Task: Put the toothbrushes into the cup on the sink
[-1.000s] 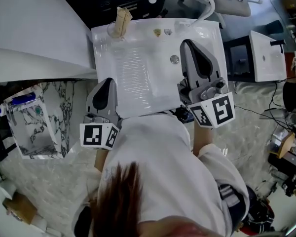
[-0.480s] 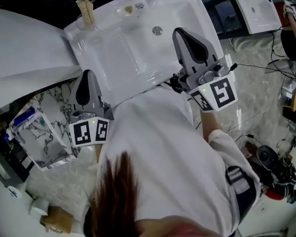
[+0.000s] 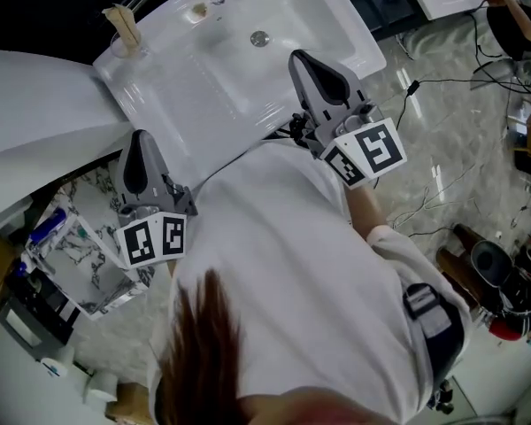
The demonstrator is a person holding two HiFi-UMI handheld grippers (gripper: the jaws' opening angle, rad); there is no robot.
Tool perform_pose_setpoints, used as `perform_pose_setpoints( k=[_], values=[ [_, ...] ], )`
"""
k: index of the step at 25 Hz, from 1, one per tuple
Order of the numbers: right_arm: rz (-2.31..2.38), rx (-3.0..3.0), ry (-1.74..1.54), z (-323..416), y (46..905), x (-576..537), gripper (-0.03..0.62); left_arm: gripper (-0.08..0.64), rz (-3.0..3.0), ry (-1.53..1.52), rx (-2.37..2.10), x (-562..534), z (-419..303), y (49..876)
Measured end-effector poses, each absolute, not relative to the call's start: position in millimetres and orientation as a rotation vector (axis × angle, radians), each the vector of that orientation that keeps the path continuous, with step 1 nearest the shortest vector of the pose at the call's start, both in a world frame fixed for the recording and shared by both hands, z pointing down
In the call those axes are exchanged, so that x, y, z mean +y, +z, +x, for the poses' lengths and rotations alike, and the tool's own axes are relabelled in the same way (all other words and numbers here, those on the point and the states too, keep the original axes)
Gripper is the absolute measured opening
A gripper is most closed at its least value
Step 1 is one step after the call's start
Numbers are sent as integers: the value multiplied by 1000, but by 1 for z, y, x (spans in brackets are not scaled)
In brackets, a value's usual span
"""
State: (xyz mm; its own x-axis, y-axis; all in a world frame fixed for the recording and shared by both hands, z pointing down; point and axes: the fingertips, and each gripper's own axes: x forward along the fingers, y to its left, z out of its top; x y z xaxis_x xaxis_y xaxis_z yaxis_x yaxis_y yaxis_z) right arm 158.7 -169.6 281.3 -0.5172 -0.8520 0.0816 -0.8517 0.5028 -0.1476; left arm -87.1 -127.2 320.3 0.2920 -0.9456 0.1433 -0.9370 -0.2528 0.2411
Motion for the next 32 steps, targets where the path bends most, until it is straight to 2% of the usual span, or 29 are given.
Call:
perform_pose_setpoints(
  k=[17,32],
  values=[
    [-1598,2749,-231,177,293,-147,14,23,2292,-17,-1767,-95,-87,319],
    [-1421,2874,-233,237,295,-140,14,23,2150,-66,-1947,-50,-22,315]
  ],
)
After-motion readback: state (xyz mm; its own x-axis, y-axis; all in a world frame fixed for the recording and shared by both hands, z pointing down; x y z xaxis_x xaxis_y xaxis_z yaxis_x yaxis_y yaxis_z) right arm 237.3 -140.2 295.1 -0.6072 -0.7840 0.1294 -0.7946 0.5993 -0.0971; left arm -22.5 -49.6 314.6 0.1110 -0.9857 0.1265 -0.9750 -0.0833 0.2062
